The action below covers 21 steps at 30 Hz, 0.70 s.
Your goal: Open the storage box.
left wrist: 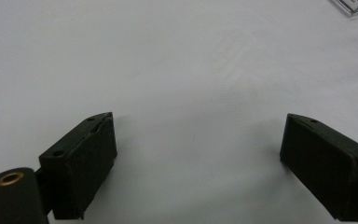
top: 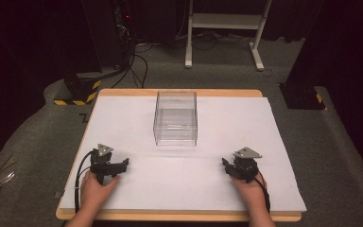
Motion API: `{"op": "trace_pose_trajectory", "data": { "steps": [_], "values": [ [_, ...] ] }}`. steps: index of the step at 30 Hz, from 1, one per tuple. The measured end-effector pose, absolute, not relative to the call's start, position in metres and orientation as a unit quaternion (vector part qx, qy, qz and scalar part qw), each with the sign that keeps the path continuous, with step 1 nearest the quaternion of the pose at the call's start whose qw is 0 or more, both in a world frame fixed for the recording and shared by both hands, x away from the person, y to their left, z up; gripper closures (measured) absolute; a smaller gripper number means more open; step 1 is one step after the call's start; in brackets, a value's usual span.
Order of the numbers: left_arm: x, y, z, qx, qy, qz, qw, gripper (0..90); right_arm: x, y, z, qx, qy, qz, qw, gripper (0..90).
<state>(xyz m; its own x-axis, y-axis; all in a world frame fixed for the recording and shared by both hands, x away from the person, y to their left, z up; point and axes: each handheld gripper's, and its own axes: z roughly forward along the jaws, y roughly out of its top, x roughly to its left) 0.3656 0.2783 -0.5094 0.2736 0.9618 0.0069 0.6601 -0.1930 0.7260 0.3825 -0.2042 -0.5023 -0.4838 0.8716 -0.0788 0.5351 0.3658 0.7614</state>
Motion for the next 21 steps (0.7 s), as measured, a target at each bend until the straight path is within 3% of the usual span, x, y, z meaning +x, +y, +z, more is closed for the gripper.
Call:
{"op": "trace_pose_trajectory", "data": {
  "steps": [21],
  "values": [
    [0.3652,0.2778,-0.5095,0.734,0.552,0.243,0.312,11.0,0.3819,-0.2053,-0.5017,0.45,0.784,0.347,0.249,43.3]
  ]
}}
